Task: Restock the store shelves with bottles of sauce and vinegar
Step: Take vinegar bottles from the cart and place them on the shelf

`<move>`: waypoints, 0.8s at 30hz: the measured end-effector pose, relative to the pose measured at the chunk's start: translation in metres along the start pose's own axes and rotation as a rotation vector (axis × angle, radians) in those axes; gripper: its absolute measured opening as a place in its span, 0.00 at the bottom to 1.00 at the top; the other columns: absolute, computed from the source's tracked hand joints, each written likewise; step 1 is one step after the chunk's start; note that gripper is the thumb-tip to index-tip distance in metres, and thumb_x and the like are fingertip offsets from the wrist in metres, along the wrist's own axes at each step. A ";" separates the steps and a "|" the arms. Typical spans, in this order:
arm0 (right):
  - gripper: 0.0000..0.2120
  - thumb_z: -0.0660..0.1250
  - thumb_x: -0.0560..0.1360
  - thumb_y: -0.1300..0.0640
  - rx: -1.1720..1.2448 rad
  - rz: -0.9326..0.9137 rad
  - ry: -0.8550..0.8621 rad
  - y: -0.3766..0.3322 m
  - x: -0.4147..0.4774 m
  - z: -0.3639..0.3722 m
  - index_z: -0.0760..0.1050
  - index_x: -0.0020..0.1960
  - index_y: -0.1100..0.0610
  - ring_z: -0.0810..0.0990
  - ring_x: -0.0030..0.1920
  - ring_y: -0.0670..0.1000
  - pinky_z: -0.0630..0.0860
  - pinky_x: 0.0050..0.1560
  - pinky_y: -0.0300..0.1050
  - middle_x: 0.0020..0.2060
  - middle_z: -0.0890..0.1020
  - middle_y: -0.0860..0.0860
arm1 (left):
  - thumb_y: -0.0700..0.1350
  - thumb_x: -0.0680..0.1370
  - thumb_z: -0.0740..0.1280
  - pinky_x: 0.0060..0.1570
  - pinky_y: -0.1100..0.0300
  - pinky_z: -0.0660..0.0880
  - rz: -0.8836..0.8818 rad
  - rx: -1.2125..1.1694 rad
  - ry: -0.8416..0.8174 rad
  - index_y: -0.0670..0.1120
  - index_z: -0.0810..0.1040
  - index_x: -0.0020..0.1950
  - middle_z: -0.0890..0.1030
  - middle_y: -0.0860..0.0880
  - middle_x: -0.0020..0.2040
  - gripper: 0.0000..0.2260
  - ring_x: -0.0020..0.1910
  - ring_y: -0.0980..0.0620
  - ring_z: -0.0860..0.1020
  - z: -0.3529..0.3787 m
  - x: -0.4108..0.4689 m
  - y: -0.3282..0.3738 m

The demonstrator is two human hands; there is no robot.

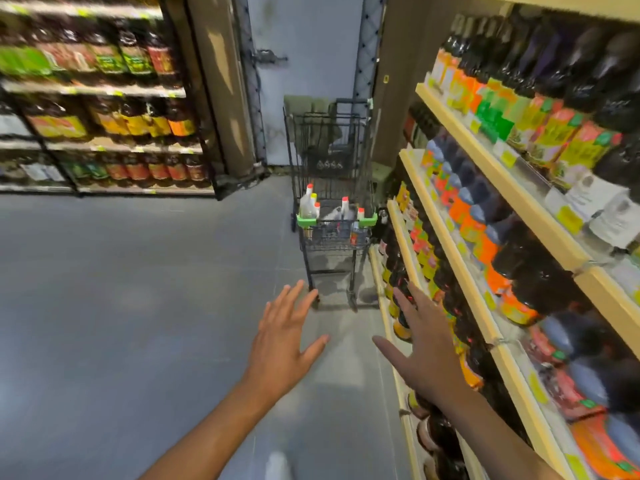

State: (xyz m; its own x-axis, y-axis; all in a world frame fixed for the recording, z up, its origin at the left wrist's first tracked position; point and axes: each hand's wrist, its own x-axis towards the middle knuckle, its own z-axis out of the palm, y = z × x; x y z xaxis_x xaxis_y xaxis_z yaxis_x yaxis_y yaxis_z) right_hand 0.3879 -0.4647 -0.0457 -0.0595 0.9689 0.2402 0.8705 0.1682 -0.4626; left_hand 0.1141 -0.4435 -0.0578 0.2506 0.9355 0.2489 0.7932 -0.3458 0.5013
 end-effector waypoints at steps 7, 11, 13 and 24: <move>0.43 0.58 0.76 0.28 0.039 -0.042 -0.035 0.014 0.154 0.057 0.48 0.83 0.45 0.48 0.82 0.46 0.56 0.79 0.60 0.83 0.50 0.43 | 0.68 0.79 0.58 0.81 0.44 0.54 -0.053 0.004 0.030 0.56 0.59 0.83 0.53 0.55 0.84 0.34 0.84 0.50 0.51 0.010 0.124 -0.086; 0.43 0.57 0.75 0.27 0.042 -0.019 -0.041 0.018 0.246 0.081 0.49 0.83 0.44 0.49 0.82 0.46 0.58 0.79 0.60 0.82 0.50 0.42 | 0.68 0.79 0.58 0.80 0.42 0.57 -0.054 0.028 0.016 0.55 0.59 0.83 0.54 0.54 0.84 0.35 0.84 0.50 0.51 0.004 0.215 -0.133; 0.42 0.56 0.76 0.27 0.035 -0.005 -0.042 0.021 0.289 0.091 0.50 0.83 0.44 0.50 0.82 0.46 0.59 0.78 0.61 0.82 0.51 0.42 | 0.68 0.79 0.58 0.80 0.43 0.57 -0.038 0.042 -0.002 0.55 0.58 0.83 0.54 0.54 0.84 0.35 0.84 0.51 0.51 0.001 0.259 -0.152; 0.40 0.55 0.76 0.27 0.025 0.113 -0.100 0.075 0.477 0.151 0.48 0.82 0.41 0.50 0.81 0.46 0.58 0.80 0.56 0.82 0.50 0.40 | 0.64 0.81 0.65 0.81 0.48 0.55 -0.012 0.034 -0.122 0.58 0.56 0.83 0.51 0.57 0.84 0.34 0.84 0.54 0.48 0.030 0.461 -0.235</move>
State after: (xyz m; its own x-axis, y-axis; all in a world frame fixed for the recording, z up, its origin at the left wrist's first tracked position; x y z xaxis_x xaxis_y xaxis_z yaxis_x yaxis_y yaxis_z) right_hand 0.3510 0.0371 -0.0947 -0.0116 0.9949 0.0998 0.8618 0.0605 -0.5036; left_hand 0.0595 0.0712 -0.0857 0.3054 0.9420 0.1394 0.8142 -0.3342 0.4748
